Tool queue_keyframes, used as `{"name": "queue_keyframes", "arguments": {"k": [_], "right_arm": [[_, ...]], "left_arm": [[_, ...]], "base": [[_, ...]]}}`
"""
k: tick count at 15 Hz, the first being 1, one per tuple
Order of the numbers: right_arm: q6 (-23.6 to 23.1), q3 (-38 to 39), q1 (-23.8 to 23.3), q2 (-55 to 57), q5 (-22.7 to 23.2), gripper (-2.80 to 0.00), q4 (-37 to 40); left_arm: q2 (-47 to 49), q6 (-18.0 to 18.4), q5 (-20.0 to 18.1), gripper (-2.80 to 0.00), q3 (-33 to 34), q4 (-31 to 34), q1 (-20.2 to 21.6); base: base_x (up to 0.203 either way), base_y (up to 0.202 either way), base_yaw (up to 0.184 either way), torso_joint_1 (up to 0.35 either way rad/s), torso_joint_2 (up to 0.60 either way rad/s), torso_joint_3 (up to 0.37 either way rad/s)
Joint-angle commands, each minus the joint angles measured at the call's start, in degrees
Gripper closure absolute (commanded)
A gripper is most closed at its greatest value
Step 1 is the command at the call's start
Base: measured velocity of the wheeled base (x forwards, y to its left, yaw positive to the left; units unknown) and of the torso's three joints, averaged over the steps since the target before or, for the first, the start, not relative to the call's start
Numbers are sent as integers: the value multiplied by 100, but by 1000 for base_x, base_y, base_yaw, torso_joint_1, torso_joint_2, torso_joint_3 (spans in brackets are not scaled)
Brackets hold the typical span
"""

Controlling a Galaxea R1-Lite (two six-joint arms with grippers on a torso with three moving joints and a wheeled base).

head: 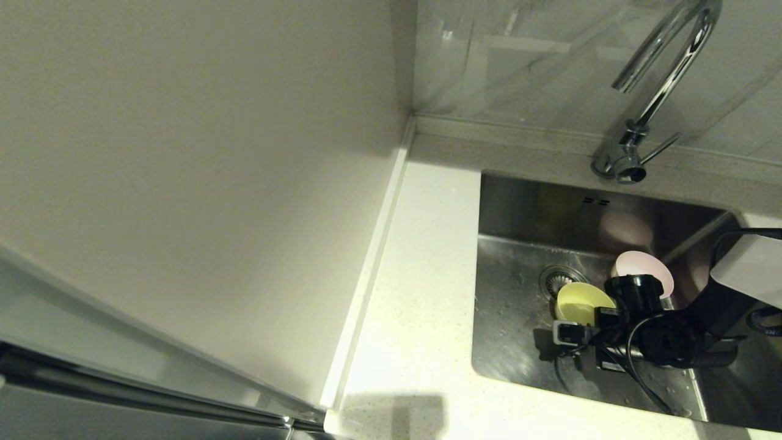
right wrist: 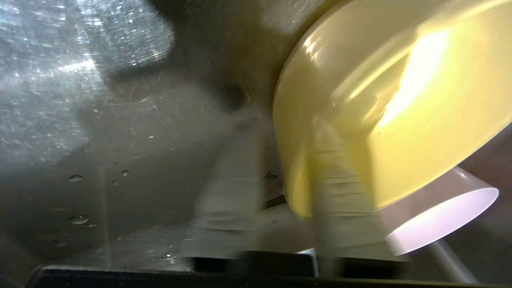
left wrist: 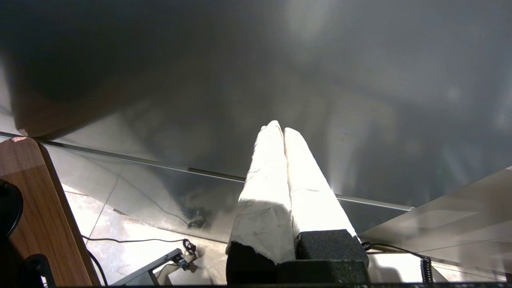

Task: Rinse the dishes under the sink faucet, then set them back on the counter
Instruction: Put a bowl into the sink, then turn on the faucet

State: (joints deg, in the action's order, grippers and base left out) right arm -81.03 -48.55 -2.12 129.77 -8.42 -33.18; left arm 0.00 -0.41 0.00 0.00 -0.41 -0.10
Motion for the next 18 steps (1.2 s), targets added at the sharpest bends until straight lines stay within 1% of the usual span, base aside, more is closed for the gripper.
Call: {"name": "queue_keyframes", "arguments": {"k": [1,4,7,9,12,13,14,15,16,17,18], "right_arm": [[-50,10,-41,-47,-1,-280,-20],[-45,59,-90,-172,-1,-280,-13],[-42,122,-281,-597,-6,-280,62],[-33,183,-490,-1117,8,-280,418],[34,373,-968,-2091,142,-280,1137],[192,454,-1136,-2460,223,-280,1414],[534,524,-1272,-2861,296,-280,1728],[1006,562,-1358,-3242,338,-280,2072],[1612,573,-1437,-3644,364,-280,2479],[2311,562,-1500,-3993,383,0,2845],[3088,519,-1550,-4268,397,0,3194]], "left_arm": [[0,-2,0,0,18,-3,1],[0,-2,0,0,18,-3,1],[0,-2,0,0,18,-3,1],[0,-2,0,0,18,-3,1],[0,-2,0,0,18,-3,1],[0,-2,0,0,18,-3,1],[0,-2,4,0,18,-3,1],[0,-2,0,0,18,-3,1],[0,-2,0,0,18,-3,1],[0,-2,0,0,18,-3,1],[0,-2,0,0,18,-3,1]], "base": [[0,0,0,0,0,0],[0,0,0,0,0,0],[0,0,0,0,0,0],[0,0,0,0,0,0],[0,0,0,0,0,0],[0,0,0,0,0,0],[0,0,0,0,0,0],[0,0,0,0,0,0],[0,0,0,0,0,0],[0,0,0,0,0,0],[0,0,0,0,0,0]]}}
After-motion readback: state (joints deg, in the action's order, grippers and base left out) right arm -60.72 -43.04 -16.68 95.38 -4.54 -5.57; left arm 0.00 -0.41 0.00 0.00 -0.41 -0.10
